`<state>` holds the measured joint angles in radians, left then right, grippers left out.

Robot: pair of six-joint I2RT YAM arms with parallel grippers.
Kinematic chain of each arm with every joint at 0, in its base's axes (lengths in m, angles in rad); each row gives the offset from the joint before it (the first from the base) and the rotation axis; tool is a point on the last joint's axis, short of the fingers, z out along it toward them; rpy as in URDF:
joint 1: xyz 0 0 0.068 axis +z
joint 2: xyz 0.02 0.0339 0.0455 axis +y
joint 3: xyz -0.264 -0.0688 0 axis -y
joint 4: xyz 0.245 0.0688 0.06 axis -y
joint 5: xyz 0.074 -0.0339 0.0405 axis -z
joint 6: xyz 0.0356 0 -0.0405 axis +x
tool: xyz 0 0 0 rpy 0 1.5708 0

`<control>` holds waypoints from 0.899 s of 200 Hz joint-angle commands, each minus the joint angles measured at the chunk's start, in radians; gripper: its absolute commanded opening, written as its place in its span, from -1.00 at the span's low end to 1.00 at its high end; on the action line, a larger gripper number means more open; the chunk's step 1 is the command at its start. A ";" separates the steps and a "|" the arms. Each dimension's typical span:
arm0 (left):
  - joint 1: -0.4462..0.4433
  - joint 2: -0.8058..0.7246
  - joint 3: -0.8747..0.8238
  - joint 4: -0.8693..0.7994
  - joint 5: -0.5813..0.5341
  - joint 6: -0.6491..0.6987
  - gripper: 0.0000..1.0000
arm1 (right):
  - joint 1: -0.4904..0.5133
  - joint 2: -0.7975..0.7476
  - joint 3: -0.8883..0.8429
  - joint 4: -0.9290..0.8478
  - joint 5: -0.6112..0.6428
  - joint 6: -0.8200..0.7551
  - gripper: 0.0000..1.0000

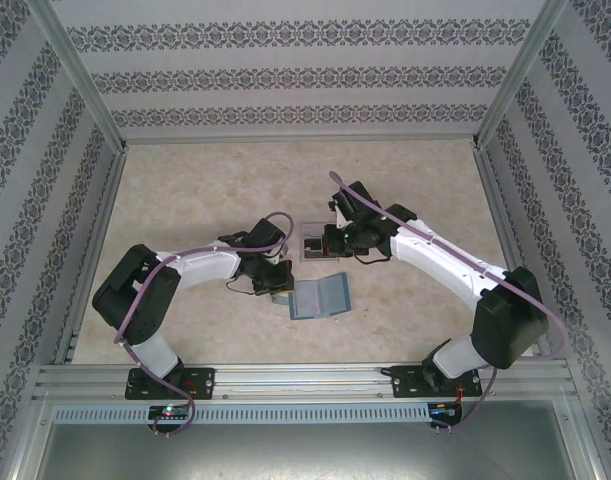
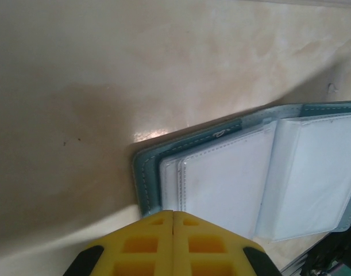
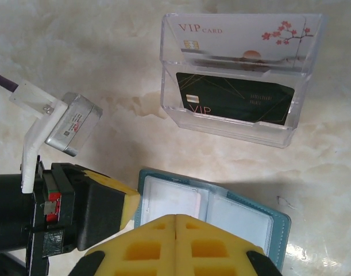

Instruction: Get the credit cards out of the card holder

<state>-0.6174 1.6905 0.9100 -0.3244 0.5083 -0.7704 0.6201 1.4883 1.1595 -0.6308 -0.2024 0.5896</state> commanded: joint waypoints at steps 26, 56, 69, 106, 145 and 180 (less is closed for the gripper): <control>-0.021 -0.016 -0.035 0.012 -0.032 0.009 -1.00 | 0.024 0.002 -0.024 0.031 -0.065 0.088 -1.00; -0.028 -0.028 -0.043 -0.014 -0.055 0.012 -1.00 | 0.035 0.016 -0.028 0.032 -0.081 0.092 -1.00; -0.031 -0.036 -0.049 -0.018 -0.060 0.011 -1.00 | 0.036 0.027 -0.024 0.034 -0.097 0.093 -1.00; -0.038 -0.045 -0.068 -0.021 -0.069 0.003 -1.00 | 0.053 0.050 -0.015 0.026 -0.106 0.092 -1.00; -0.042 -0.052 -0.081 -0.030 -0.085 0.003 -1.00 | 0.079 0.073 -0.019 0.018 -0.097 0.098 -1.00; -0.042 -0.042 -0.090 -0.026 -0.082 0.004 -1.00 | 0.105 0.106 -0.019 0.013 -0.093 0.117 -1.00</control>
<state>-0.6426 1.6611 0.8433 -0.3279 0.4496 -0.7708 0.7044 1.5673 1.1488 -0.6014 -0.2901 0.6819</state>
